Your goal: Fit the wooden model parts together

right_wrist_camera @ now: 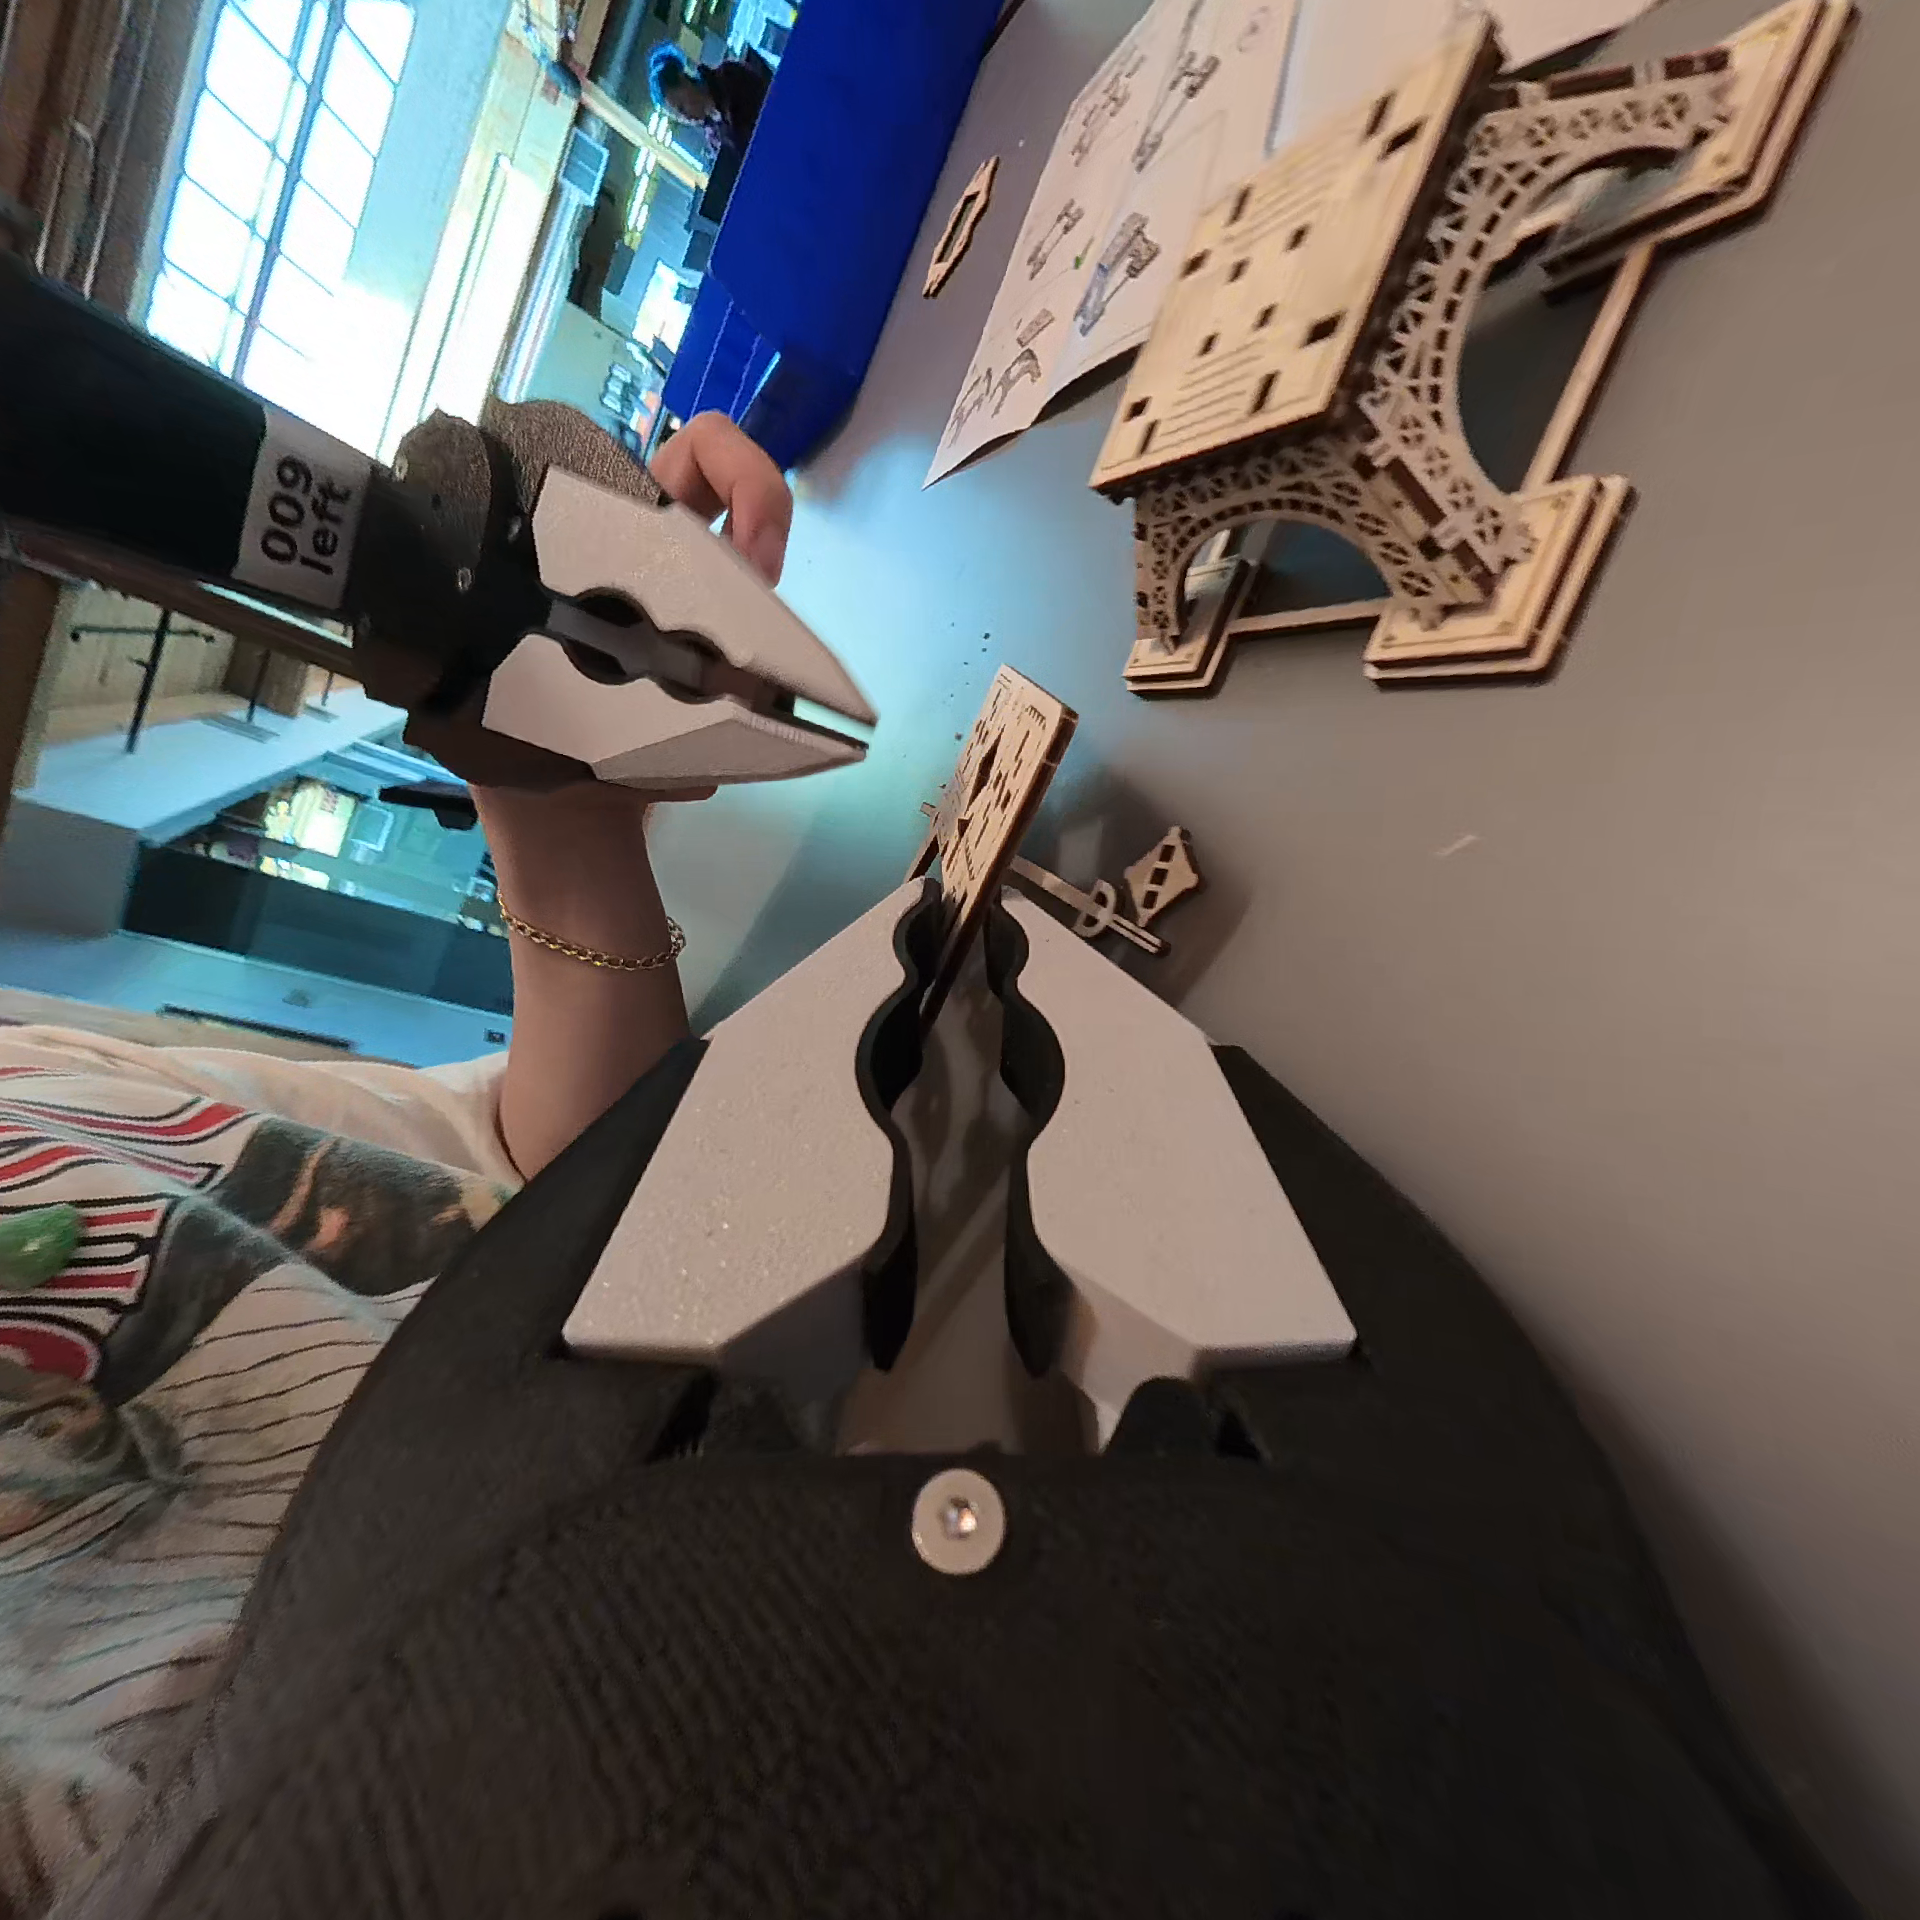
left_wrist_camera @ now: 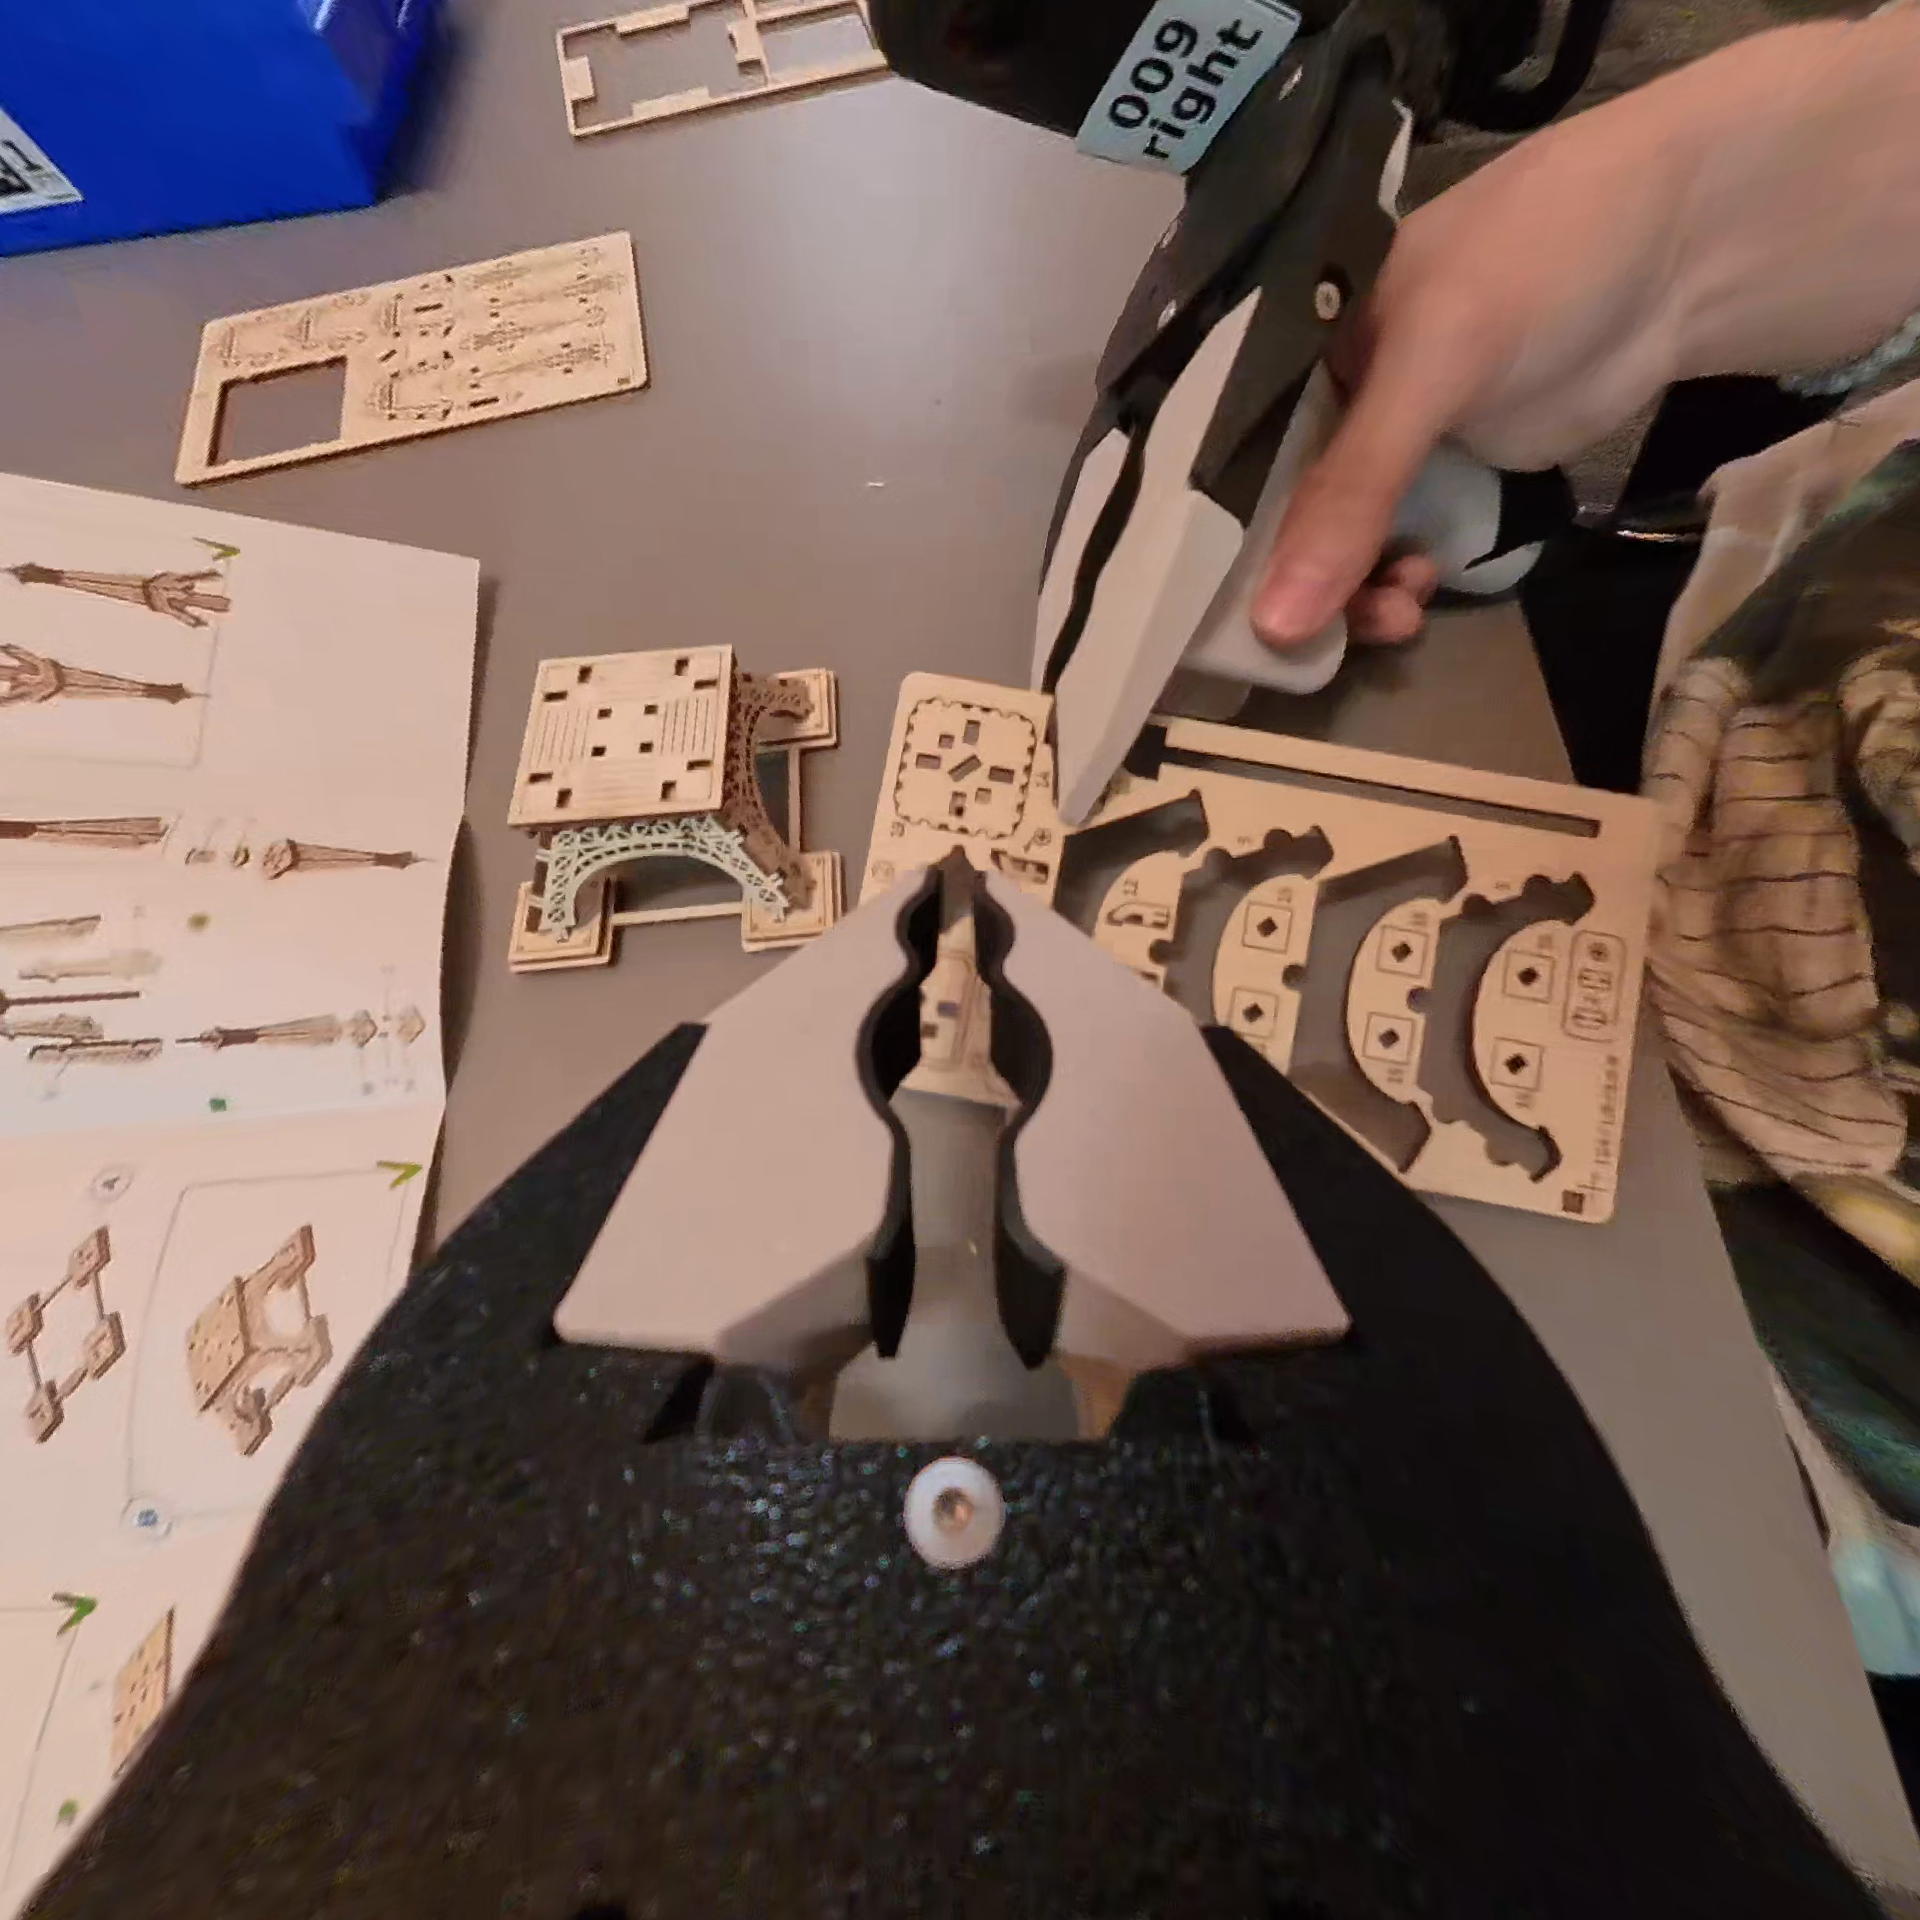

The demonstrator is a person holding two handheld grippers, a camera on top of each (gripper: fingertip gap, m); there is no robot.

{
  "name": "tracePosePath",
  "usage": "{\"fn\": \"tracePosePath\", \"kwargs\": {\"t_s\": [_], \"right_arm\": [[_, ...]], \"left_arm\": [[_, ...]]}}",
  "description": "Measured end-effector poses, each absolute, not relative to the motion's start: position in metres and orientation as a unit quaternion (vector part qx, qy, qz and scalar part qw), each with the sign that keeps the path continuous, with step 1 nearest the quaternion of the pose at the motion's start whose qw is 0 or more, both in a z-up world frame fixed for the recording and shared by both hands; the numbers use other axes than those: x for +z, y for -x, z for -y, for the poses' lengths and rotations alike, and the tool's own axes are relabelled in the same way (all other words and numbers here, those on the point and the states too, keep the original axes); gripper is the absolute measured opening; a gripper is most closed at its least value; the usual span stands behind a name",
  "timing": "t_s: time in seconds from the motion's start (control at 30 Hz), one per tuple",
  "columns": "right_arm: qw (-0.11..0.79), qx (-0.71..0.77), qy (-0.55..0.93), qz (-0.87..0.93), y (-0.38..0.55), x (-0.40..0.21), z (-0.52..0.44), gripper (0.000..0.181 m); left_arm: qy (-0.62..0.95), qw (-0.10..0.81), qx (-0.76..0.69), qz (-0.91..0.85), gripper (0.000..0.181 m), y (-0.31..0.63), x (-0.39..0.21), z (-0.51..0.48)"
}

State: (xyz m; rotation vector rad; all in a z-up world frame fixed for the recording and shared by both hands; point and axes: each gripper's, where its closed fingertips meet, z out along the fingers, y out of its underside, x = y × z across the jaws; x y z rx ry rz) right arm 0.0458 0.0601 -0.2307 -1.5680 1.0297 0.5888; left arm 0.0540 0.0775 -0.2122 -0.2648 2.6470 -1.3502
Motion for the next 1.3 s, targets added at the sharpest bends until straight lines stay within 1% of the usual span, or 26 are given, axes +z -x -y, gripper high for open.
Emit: {"fn": "tracePosePath", "kwargs": {"t_s": [0.07,0.13,0.23,0.37,0.63,0.77,0.93,1.1,1.3], "right_arm": [[0.555,0.246,0.672,-0.425,-0.044,-0.230,-0.062,0.006],[0.557,0.244,0.673,-0.421,-0.043,-0.229,-0.062,0.006],[0.560,0.246,0.672,-0.417,-0.042,-0.228,-0.062,0.006],[0.559,0.249,0.675,-0.411,-0.040,-0.227,-0.063,0.006],[0.561,0.248,0.675,-0.410,-0.040,-0.227,-0.062,0.006],[0.559,0.249,0.675,-0.411,-0.040,-0.227,-0.062,0.006],[0.557,0.249,0.676,-0.413,-0.040,-0.228,-0.062,0.006],[0.557,0.249,0.676,-0.413,-0.040,-0.228,-0.062,0.006],[0.558,0.250,0.676,-0.411,-0.040,-0.227,-0.062,0.006]], "left_arm": [[0.075,0.080,-0.447,-0.888,0.007,-0.051,-0.214,-0.074],[0.061,0.077,-0.437,-0.894,0.015,-0.047,-0.219,-0.073],[0.060,0.081,-0.422,-0.901,0.015,-0.048,-0.225,-0.074],[0.047,0.065,-0.446,-0.892,0.011,-0.043,-0.221,-0.067],[0.042,0.066,-0.433,-0.898,0.007,-0.043,-0.228,-0.066],[0.032,0.072,-0.434,-0.897,0.000,-0.043,-0.228,-0.067],[0.006,0.073,-0.436,-0.897,0.000,-0.037,-0.227,-0.064],[0.020,0.085,-0.435,-0.896,0.012,-0.042,-0.225,-0.067],[0.012,0.083,-0.441,-0.893,0.008,-0.041,-0.226,-0.064]]}}
